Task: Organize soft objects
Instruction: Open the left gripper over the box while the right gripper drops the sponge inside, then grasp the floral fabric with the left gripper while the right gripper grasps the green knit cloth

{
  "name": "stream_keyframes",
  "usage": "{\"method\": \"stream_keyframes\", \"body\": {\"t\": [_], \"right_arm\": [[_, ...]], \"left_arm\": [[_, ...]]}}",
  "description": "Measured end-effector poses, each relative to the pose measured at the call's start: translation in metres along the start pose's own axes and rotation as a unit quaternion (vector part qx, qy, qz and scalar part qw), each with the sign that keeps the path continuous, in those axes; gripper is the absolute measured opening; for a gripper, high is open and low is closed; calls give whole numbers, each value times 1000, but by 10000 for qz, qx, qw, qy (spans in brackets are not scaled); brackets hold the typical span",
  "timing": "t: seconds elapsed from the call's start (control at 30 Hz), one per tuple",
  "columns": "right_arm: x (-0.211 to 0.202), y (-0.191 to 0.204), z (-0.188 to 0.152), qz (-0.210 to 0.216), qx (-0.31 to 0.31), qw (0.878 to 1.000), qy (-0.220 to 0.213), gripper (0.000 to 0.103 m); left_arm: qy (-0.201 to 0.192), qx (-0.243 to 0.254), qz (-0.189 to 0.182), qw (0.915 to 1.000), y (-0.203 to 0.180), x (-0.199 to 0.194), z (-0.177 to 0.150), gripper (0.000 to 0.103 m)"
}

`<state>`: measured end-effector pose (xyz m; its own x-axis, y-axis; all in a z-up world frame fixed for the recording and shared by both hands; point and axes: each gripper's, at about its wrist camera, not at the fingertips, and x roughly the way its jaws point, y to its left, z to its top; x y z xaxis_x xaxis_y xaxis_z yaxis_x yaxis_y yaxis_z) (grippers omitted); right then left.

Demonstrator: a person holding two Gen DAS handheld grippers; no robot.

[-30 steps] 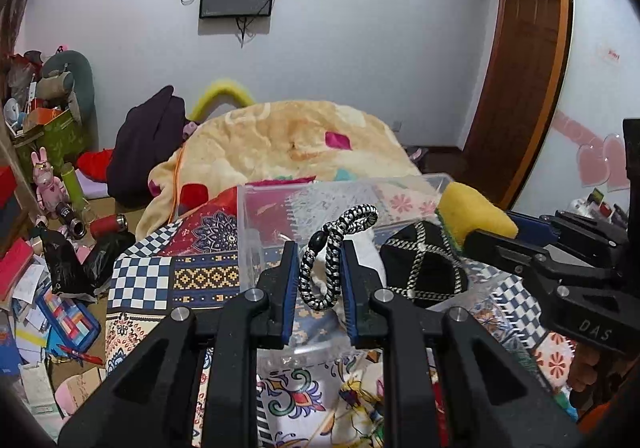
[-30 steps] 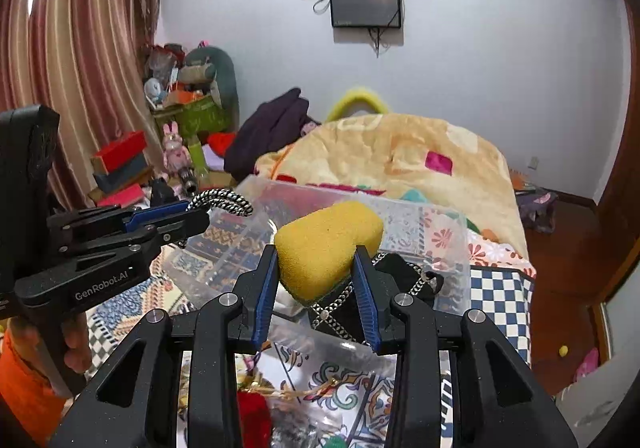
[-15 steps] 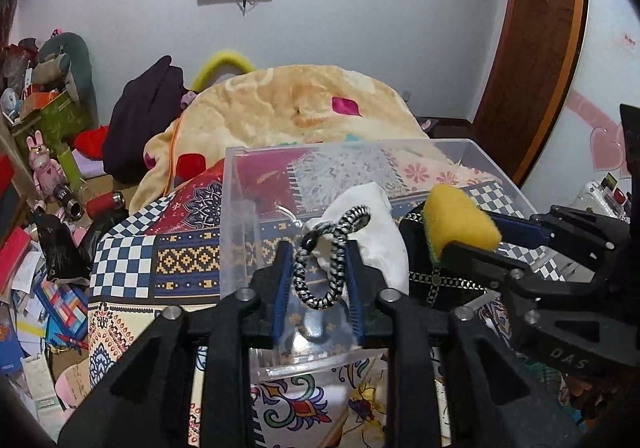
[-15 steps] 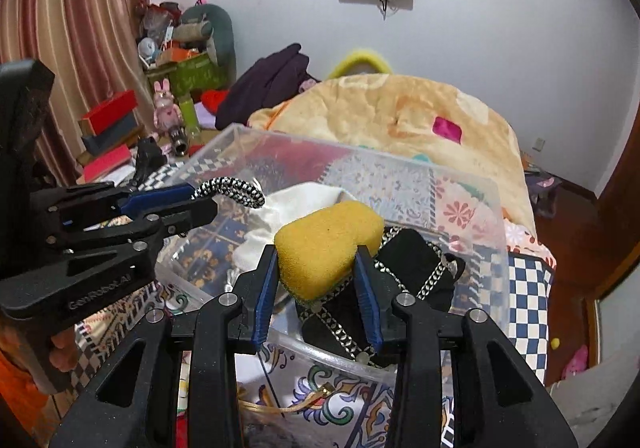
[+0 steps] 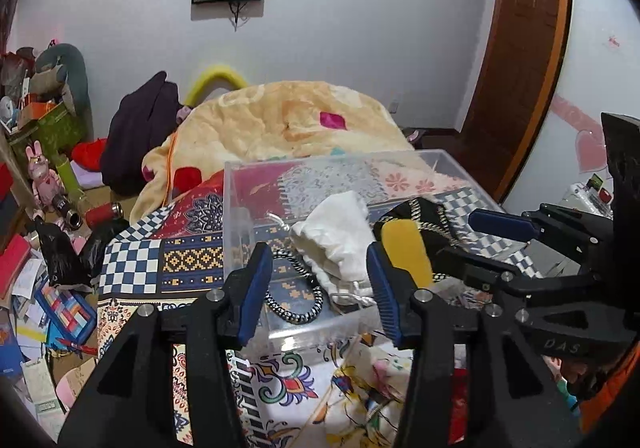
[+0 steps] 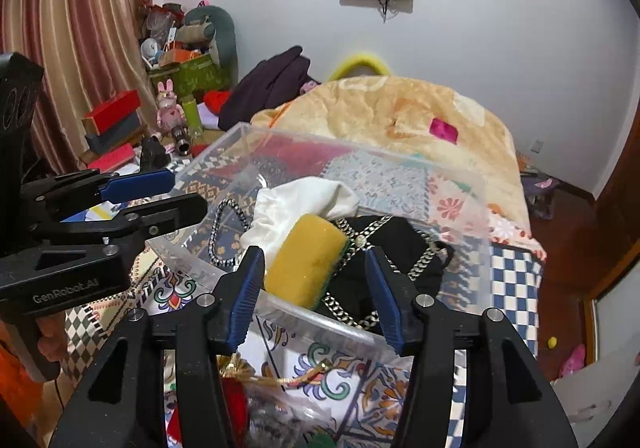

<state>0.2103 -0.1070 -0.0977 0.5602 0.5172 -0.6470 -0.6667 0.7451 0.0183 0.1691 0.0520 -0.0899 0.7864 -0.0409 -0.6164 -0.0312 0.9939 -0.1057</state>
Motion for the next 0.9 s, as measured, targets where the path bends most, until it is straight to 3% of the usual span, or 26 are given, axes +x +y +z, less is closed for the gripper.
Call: {"method": "stream_keyframes", "body": {"t": [0.1, 0.2, 0.43, 0.67, 0.9], "right_arm": [[-12, -4, 0, -53, 13, 9999, -141, 51], [-30, -8, -3, -146, 49, 9992, -368, 64], [-56, -16, -21, -302, 171, 9979, -546, 65], [-56, -17, -61, -468, 255, 9984, -181, 70], [-49, -16, -100, -299, 481, 9978, 349, 70]], "left_arm": [[-138, 33, -44, 9999, -3, -15, 1, 54], [-257, 99, -74, 9996, -7, -29, 0, 58], [-329, 198, -205, 9991, -17, -52, -14, 64], [-118, 256, -337, 9990, -28, -54, -41, 66], [353, 1, -585, 9977, -30, -40, -72, 66]]}}
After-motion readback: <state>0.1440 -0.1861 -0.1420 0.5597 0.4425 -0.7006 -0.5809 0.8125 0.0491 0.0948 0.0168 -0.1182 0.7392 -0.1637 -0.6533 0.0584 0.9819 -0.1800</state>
